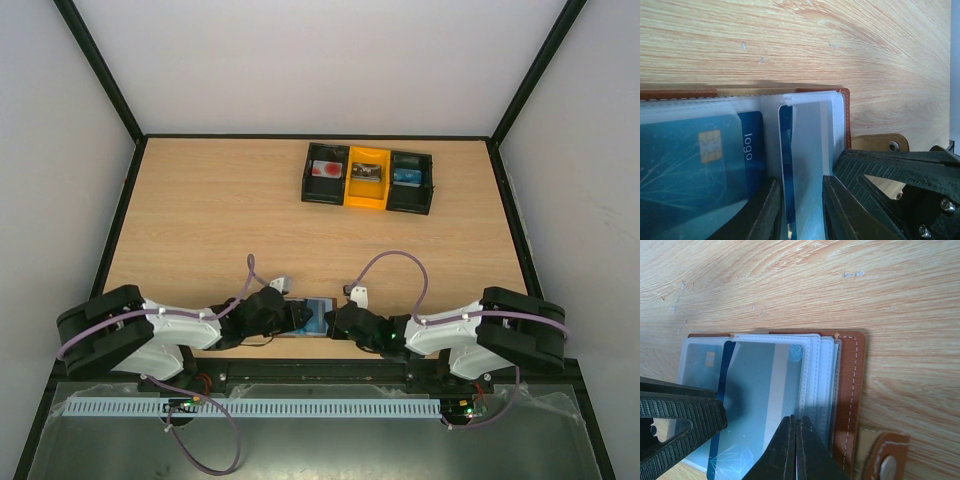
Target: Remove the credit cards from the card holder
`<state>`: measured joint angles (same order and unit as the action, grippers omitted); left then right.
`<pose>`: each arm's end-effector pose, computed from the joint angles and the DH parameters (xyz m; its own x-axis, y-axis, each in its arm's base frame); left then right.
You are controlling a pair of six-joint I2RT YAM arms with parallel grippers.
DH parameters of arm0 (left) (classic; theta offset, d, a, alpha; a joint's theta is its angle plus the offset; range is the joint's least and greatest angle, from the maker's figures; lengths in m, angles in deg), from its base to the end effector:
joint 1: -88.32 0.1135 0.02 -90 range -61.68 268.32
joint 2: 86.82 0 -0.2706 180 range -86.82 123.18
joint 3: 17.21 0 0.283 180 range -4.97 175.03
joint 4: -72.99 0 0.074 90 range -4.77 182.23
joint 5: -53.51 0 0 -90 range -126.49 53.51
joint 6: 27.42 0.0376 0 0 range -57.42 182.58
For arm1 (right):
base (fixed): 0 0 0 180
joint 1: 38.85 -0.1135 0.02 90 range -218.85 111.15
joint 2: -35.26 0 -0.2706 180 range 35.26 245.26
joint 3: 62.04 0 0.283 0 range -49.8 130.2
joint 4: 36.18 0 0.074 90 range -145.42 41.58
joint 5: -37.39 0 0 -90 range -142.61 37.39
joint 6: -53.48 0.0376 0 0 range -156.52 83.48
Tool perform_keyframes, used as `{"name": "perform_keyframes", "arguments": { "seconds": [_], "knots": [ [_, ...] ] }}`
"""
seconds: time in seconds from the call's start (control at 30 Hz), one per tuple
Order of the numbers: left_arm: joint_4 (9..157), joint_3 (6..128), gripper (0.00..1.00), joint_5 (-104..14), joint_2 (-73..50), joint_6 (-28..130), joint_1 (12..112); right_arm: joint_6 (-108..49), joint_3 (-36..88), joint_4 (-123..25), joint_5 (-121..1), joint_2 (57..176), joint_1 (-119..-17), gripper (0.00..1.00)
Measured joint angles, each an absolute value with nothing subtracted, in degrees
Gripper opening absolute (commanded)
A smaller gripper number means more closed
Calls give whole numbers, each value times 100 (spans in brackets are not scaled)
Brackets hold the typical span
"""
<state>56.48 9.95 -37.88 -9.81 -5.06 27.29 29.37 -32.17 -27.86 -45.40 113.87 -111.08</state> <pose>0.1130 -0.2059 0.0995 -0.9192 -0.2485 -0.3055 0.0903 0.6221 -0.7777 0.0771 0.2251 0.0939 -0.9166 0.1072 -0.3853 -0.1934 0.7244 0.6617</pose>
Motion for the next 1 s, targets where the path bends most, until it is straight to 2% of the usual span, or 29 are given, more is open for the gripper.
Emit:
{"name": "perform_keyframes", "arguments": {
  "seconds": [0.13, 0.27, 0.37, 0.7, 1.0],
  "knots": [
    [5610, 892, 24, -3862, -1103, -519, 2788, 2957, -3265, -2673, -4538, 11403, -11108, 2],
    [5422, 667, 16, -4089, -1315, -584, 2864, 2974, -3272, -2651, -4538, 11405, -11110, 2],
    [5298, 605, 14, -4229, -1429, -608, 2880, 2974, -3274, -2644, -4538, 11405, -11110, 2],
    [5376, 590, 27, -4292, -1553, -578, 2939, 2970, -3281, -2533, -4538, 11472, -11108, 2],
    [5691, 592, 23, -4048, -1643, -554, 2978, 2950, -3261, -2432, -4540, 11553, -11108, 2]
  ]
}}
